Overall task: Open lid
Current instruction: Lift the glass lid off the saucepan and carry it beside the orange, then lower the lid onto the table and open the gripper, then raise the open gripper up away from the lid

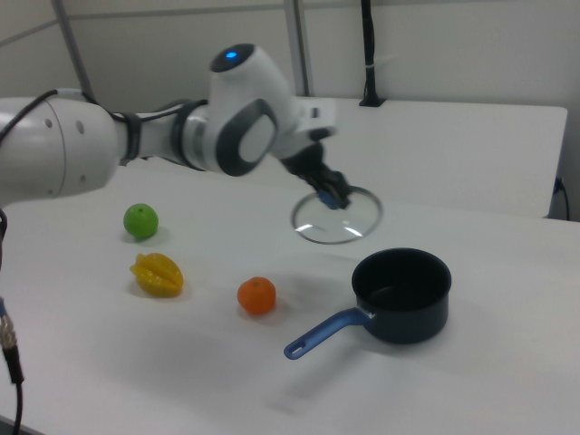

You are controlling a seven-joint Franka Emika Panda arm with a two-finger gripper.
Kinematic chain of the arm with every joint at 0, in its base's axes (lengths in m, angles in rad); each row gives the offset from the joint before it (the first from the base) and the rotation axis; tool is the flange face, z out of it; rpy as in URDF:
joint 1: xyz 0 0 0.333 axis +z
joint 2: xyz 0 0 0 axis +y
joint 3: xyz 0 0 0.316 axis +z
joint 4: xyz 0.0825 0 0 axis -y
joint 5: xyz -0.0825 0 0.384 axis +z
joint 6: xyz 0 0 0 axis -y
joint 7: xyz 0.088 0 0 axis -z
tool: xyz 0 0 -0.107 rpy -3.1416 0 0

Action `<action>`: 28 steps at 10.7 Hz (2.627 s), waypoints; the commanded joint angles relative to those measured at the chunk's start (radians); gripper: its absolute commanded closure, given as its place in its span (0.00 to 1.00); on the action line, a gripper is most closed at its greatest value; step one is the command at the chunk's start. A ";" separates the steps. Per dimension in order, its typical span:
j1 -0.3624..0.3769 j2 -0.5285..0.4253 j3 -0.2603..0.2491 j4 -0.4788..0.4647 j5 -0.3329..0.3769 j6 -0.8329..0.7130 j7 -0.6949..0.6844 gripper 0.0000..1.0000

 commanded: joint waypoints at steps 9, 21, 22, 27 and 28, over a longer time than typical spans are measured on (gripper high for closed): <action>0.306 0.056 0.060 -0.164 -0.133 0.047 0.240 0.49; 0.330 0.086 0.060 -0.156 -0.187 0.121 0.254 0.00; 0.327 0.052 0.059 -0.153 -0.186 0.077 0.252 0.00; 0.312 -0.236 0.051 -0.155 -0.096 -0.449 0.040 0.00; 0.300 -0.287 0.047 -0.155 -0.051 -0.541 -0.054 0.00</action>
